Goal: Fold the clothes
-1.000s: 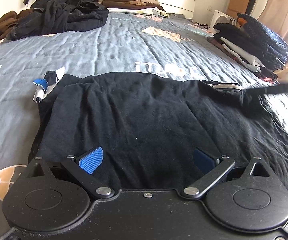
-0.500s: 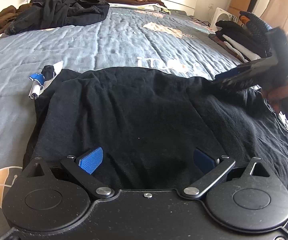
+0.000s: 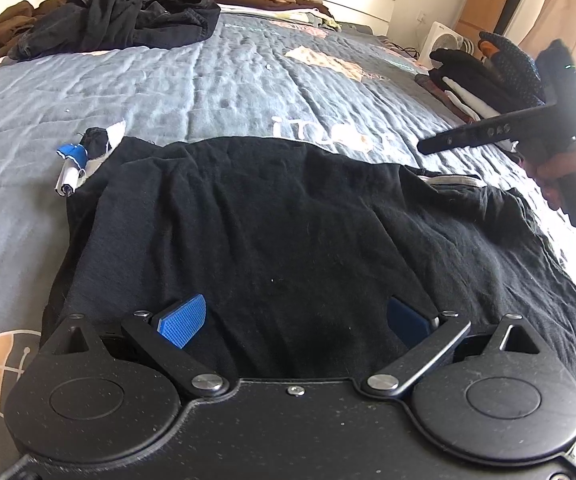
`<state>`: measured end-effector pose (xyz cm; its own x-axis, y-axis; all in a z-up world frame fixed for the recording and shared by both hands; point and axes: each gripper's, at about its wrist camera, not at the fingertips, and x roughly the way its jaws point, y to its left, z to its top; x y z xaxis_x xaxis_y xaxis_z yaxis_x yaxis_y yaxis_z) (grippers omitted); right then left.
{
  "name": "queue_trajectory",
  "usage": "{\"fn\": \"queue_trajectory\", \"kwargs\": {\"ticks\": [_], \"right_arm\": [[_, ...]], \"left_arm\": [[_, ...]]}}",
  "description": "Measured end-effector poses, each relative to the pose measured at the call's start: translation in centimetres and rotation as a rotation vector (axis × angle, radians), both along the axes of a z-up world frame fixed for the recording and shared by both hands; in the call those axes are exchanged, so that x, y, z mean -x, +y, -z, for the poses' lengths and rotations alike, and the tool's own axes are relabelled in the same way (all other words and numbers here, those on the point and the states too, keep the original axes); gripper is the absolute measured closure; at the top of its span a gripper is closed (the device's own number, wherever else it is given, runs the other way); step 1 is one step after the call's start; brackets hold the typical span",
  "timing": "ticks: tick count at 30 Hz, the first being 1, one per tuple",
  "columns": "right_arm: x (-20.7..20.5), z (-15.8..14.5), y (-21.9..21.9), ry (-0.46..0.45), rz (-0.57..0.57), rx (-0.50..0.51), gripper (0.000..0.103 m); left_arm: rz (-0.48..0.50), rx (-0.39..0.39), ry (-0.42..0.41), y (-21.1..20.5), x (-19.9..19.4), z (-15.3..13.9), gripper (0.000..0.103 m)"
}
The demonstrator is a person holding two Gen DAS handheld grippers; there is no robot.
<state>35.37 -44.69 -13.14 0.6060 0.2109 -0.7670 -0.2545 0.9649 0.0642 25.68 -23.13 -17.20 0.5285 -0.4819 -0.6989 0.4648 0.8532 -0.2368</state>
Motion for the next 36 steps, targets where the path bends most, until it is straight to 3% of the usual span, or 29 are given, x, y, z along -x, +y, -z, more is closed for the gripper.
{"fn": "queue_trajectory", "kwargs": {"ticks": [6, 8, 9, 11, 12, 14, 18, 26, 29, 30, 34, 36], "right_arm": [[-0.6, 2.8, 1.8, 0.088, -0.089, 0.126, 0.041], [-0.6, 3.5, 2.2, 0.099, -0.115, 0.142, 0.053], [-0.5, 3.7, 2.5, 0.104, -0.129, 0.143, 0.066], [-0.1, 3.5, 3.3, 0.075, -0.151, 0.188, 0.077], [0.0, 3.2, 3.5, 0.056, -0.156, 0.219, 0.094], [0.0, 2.8, 3.5, 0.038, -0.155, 0.246, 0.094], [0.1, 1.4, 2.8, 0.028, -0.130, 0.175, 0.096], [0.4, -0.2, 0.7, -0.154, 0.027, 0.126, 0.096], [-1.2, 2.4, 0.6, 0.041, 0.029, 0.124, 0.094], [-1.4, 3.1, 0.9, 0.061, 0.022, 0.157, 0.093], [-1.7, 1.8, 0.9, 0.029, 0.055, 0.099, 0.088], [-1.9, 0.5, 2.1, -0.002, 0.030, 0.017, 0.084]], "left_arm": [[-0.010, 0.006, 0.008, 0.2, -0.2, 0.0, 0.006], [-0.010, 0.007, 0.007, 0.3, -0.2, -0.1, 0.006], [-0.009, 0.008, 0.006, 0.3, -0.2, -0.2, 0.006], [-0.005, 0.007, 0.008, 0.2, -0.1, -0.2, 0.005], [-0.003, 0.006, 0.009, 0.2, -0.1, -0.1, 0.005], [0.001, 0.003, 0.010, 0.1, 0.0, -0.1, 0.005], [-0.001, 0.008, 0.007, 0.2, 0.0, -0.2, 0.005], [-0.002, 0.008, 0.004, 0.2, -0.1, -0.2, 0.005], [-0.002, 0.007, 0.006, 0.2, -0.1, -0.2, 0.005], [-0.001, 0.008, 0.007, 0.2, -0.1, -0.2, 0.005], [-0.004, 0.015, 0.006, 0.3, -0.2, -0.3, 0.006], [-0.003, 0.018, 0.003, 0.3, -0.2, -0.4, 0.005]]}}
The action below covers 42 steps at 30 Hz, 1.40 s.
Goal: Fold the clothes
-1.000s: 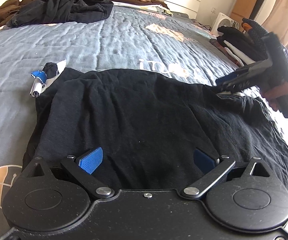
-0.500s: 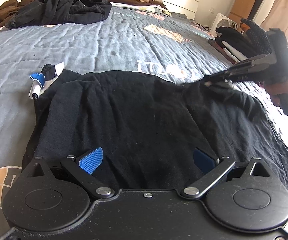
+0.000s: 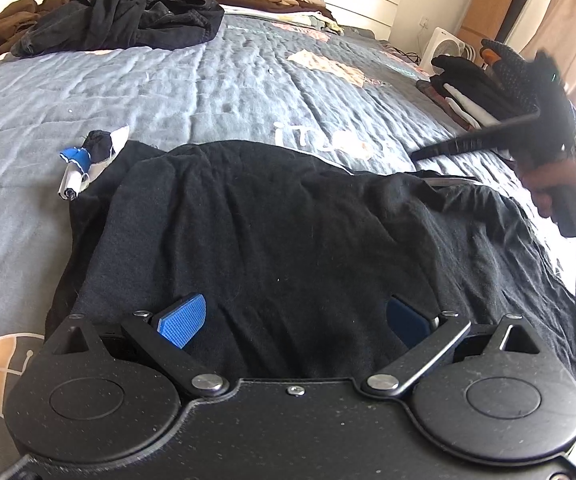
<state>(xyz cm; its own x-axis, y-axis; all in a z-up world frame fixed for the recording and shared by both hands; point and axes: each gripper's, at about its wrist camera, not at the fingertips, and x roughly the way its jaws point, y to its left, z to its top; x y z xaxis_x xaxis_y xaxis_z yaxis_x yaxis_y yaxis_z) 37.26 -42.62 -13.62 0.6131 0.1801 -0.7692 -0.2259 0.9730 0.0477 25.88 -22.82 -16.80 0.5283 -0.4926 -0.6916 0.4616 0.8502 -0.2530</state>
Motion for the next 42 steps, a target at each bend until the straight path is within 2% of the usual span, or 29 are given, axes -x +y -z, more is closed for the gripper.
{"fn": "queue_trajectory", "kwargs": {"ticks": [2, 4, 7, 10, 12, 16, 19, 21, 23, 24, 29, 34, 38, 42], "right_arm": [[-0.2, -1.2, 1.5, -0.027, -0.036, -0.097, 0.080], [-0.5, -1.4, 3.4, -0.028, -0.091, -0.205, 0.070], [-1.8, 0.5, 6.1, 0.029, -0.109, -0.293, 0.064], [-3.6, 4.4, 7.2, 0.144, -0.056, -0.280, 0.064], [-3.3, 5.5, 7.3, 0.141, -0.042, -0.287, 0.063], [-2.9, 4.2, 7.0, 0.126, -0.018, -0.321, 0.061], [-2.3, 2.7, 7.6, 0.073, -0.019, -0.345, 0.057], [-2.1, 3.0, 8.9, 0.089, -0.045, -0.305, 0.053], [-1.8, 4.0, 10.6, 0.125, -0.075, -0.208, 0.051], [-1.3, 4.1, 10.9, 0.128, -0.075, -0.186, 0.050], [2.5, 1.6, 9.6, 0.055, 0.010, -0.261, 0.045], [8.8, -1.2, 8.4, -0.035, 0.098, -0.274, 0.028], [14.0, -1.8, 8.2, -0.063, 0.146, -0.269, 0.023], [17.5, -0.6, 8.7, -0.040, 0.157, -0.233, 0.021]], "left_arm": [[0.000, 0.000, -0.001, 0.0, 0.1, 0.0, 0.005], [0.000, -0.005, 0.001, 0.0, 0.0, 0.0, 0.005], [0.000, -0.009, 0.003, 0.0, 0.0, 0.1, 0.005], [-0.004, -0.009, 0.007, 0.0, -0.2, 0.1, 0.005], [-0.008, -0.010, 0.009, 0.1, -0.3, 0.1, 0.006], [-0.017, 0.001, 0.001, 0.4, -0.3, -0.4, 0.005], [-0.023, 0.003, -0.006, 0.5, -0.3, -0.5, 0.005], [-0.025, -0.008, -0.004, 0.5, -0.4, -0.4, 0.005], [-0.027, -0.016, -0.001, 0.5, -0.5, -0.3, 0.005], [-0.029, -0.014, 0.000, 0.6, -0.5, -0.4, 0.005], [-0.033, -0.003, -0.017, 0.7, -0.3, -0.9, 0.005], [-0.043, -0.021, -0.048, 0.6, 0.2, -1.3, 0.005], [-0.052, -0.049, -0.062, 0.5, 0.7, -1.2, 0.004], [-0.037, -0.109, -0.005, 0.4, 1.3, 0.6, 0.004]]}}
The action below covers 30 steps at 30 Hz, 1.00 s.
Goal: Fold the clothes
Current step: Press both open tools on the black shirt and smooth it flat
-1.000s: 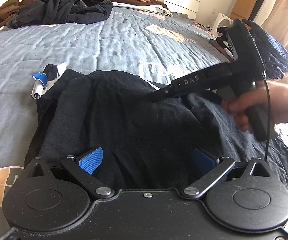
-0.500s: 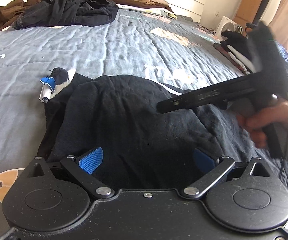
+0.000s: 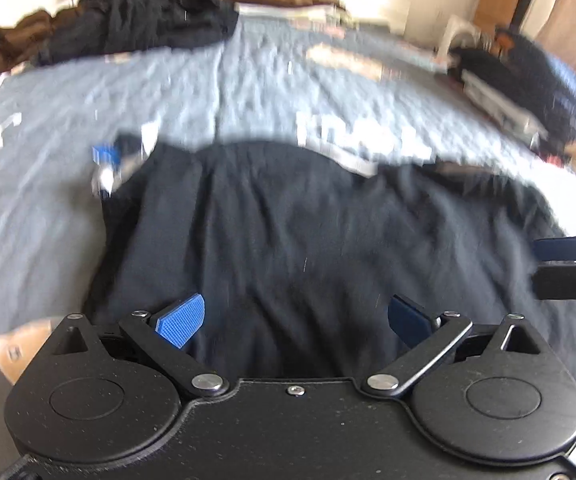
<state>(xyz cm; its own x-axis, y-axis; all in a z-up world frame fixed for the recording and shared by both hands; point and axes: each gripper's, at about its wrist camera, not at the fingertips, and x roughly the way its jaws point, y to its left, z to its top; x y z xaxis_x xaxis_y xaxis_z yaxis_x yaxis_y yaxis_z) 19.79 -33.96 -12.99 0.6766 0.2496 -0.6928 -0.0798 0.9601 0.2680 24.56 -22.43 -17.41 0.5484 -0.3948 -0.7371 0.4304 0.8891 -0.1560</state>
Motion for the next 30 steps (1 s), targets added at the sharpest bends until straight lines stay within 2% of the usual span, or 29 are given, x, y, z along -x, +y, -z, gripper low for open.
{"fn": "queue_trajectory", "kwargs": {"ticks": [4, 7, 13, 16, 21, 24, 27, 30], "right_arm": [[2.5, 2.0, -1.1, 0.052, 0.052, -0.004, 0.021], [4.4, 2.4, -1.4, 0.048, 0.086, 0.008, 0.021], [6.7, 3.5, -0.4, 0.047, 0.084, 0.086, 0.021], [7.9, 4.2, -0.9, 0.059, 0.076, 0.107, 0.021], [11.0, 2.6, -2.3, 0.029, 0.090, 0.103, 0.021], [12.4, 3.0, -3.1, 0.053, 0.091, 0.092, 0.021], [12.9, 4.7, -3.5, 0.095, 0.082, 0.126, 0.021], [13.5, 4.7, -3.9, 0.095, 0.087, 0.118, 0.021]], "left_arm": [[-0.004, 0.032, -0.043, 0.7, 2.4, -1.1, 0.004], [0.010, 0.051, -0.114, 0.3, 5.0, -2.2, 0.004], [0.032, -0.080, -0.078, -1.4, 7.9, 1.1, 0.004], [0.028, -0.093, -0.078, -1.1, 8.3, 0.8, 0.004], [-0.032, 0.020, -0.085, 0.8, 10.6, -1.4, 0.004], [-0.020, -0.041, -0.037, 0.2, 11.0, 0.1, 0.004], [0.013, -0.119, -0.063, -0.9, 11.1, 1.4, 0.000], [-0.008, -0.124, -0.067, -1.2, 11.1, 0.8, 0.001]]}}
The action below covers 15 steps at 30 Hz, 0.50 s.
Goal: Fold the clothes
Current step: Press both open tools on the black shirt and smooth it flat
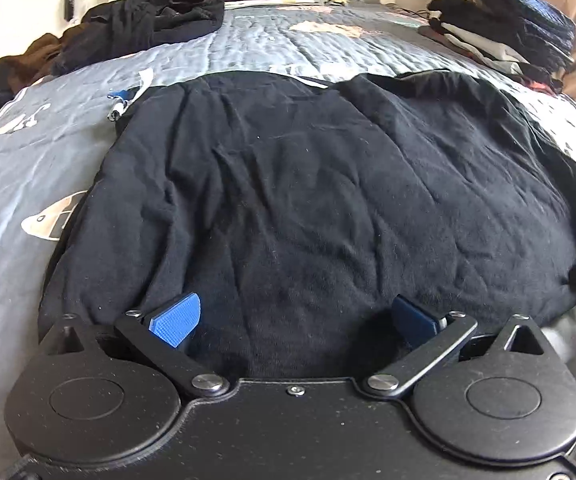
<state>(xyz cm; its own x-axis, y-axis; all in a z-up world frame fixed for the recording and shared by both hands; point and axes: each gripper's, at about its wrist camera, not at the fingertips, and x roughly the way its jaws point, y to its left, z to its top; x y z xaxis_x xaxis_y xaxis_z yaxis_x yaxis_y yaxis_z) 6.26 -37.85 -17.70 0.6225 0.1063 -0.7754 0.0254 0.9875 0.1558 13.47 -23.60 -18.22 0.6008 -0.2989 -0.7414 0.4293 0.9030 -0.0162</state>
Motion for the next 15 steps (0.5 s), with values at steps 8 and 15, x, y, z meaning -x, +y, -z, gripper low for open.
{"fn": "queue_trajectory", "kwargs": {"ticks": [8, 15], "right_arm": [[2.7, -0.8, -1.0, -0.006, 0.046, 0.032, 0.021], [2.5, -0.2, -0.6, 0.024, 0.044, 0.056, 0.021]], "left_arm": [[-0.031, 0.008, 0.020, 1.1, 1.3, 0.0, 0.001], [-0.023, -0.018, 0.011, 0.8, 1.6, 0.2, 0.000]]}}
